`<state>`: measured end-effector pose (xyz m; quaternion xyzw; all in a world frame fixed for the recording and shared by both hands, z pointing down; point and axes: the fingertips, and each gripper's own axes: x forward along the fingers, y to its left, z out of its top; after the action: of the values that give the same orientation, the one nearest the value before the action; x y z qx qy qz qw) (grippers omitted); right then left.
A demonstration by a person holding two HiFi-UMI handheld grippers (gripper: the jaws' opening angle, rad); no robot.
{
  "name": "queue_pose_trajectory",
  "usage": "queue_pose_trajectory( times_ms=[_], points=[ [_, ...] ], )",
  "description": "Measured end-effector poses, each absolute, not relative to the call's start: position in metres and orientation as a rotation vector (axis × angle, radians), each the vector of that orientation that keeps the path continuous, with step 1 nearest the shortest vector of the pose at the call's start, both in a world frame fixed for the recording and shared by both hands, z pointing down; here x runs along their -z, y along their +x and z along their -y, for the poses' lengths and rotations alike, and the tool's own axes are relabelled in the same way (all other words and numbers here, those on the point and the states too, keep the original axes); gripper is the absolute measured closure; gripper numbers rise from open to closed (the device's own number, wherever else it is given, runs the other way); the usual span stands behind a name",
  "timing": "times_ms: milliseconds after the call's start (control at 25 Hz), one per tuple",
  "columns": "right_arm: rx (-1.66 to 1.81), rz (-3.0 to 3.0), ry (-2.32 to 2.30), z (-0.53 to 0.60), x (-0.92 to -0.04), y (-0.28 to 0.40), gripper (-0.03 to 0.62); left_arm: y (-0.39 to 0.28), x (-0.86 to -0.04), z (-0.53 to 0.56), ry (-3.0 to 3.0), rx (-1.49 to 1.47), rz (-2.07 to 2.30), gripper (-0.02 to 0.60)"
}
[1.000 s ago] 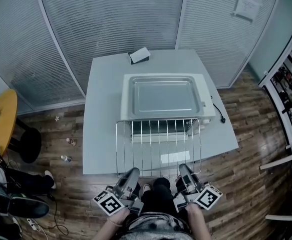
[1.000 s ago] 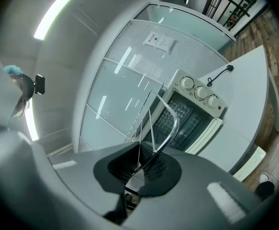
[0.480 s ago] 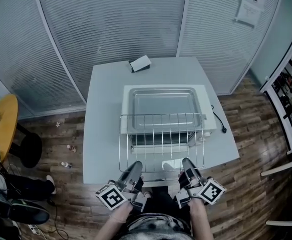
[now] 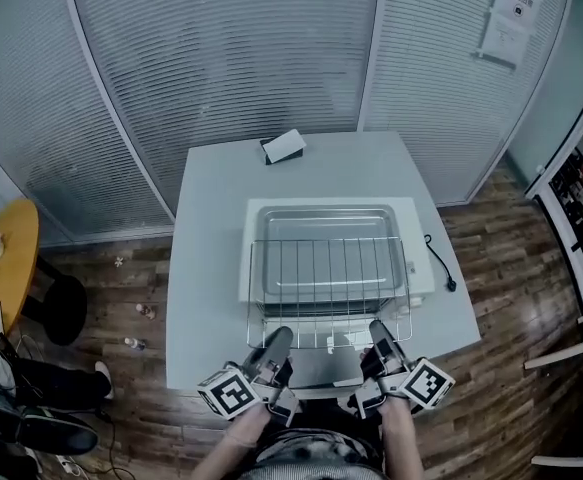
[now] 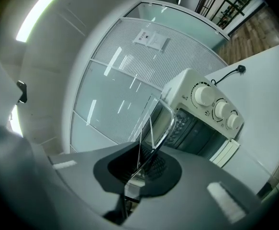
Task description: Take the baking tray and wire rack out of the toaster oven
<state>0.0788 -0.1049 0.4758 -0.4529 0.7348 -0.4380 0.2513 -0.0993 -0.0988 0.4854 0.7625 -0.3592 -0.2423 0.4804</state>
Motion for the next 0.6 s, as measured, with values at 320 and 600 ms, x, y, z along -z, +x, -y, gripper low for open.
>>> queue_pose_trajectory(
  times_ms=[320, 600],
  points=[
    [1.243, -1.962, -1.187, 0.129, -0.477, 0.087, 0.585, -0.095, -0.480, 0.123, 1.837, 0.619, 0.883, 0.577],
    [1.210, -2.023, -1.143, 0.141, -0.463, 0.083, 0.531, -0.092, -0.476, 0.134, 1.823, 0.638, 0.887, 0.561]
  ],
)
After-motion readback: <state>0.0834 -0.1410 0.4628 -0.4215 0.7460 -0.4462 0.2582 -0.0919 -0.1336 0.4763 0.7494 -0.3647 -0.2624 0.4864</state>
